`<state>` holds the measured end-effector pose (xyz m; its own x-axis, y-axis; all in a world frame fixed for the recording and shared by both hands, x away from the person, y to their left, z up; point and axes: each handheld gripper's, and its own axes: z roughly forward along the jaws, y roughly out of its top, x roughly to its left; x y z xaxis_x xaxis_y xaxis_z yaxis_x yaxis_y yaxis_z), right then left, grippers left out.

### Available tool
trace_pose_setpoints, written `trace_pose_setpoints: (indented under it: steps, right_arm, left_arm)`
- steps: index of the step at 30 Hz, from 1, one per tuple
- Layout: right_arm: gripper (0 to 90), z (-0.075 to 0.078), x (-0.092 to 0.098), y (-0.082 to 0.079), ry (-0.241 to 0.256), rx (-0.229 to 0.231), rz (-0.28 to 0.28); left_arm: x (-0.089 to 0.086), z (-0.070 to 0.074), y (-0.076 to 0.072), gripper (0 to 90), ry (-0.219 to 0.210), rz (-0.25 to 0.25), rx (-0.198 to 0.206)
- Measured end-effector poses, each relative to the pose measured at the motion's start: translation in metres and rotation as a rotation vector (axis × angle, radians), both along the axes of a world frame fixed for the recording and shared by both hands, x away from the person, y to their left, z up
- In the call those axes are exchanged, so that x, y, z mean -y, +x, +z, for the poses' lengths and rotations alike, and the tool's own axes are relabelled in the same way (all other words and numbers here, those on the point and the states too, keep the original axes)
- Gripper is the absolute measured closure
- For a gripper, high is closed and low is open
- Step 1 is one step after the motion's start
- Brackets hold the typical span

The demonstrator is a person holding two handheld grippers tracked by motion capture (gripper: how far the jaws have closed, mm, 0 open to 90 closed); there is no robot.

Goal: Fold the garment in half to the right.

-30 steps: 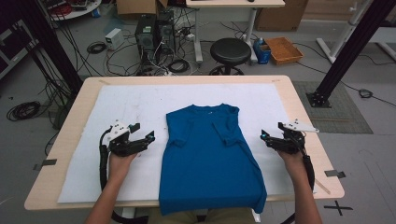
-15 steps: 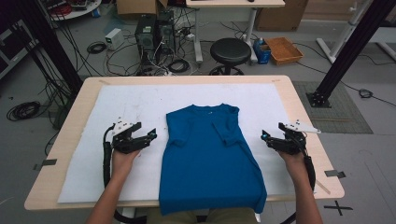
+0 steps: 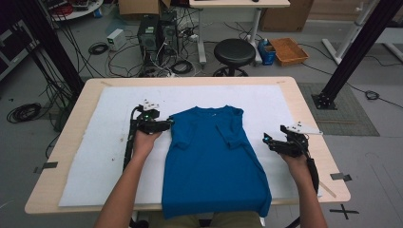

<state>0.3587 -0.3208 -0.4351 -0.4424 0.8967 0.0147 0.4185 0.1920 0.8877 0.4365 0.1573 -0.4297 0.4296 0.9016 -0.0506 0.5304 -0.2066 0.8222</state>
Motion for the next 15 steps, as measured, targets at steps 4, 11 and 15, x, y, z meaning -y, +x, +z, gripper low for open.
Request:
trace_pose_setpoints:
  steps: [4,11,15]
  right_arm:
    - [20.4,-0.001,-0.001,0.002,0.0,-0.009,0.006]
    - [20.4,-0.002,-0.004,0.006,0.002,-0.023,0.014]
    - [20.4,0.0,-0.009,0.012,-0.003,-0.028,0.012]
  left_arm:
    - [0.007,-0.012,0.016,38.3,0.052,0.03,-0.041]
    - [0.023,-0.021,0.024,49.4,0.075,-0.019,-0.056]
    - [0.031,-0.019,0.021,77.5,0.109,-0.06,-0.04]
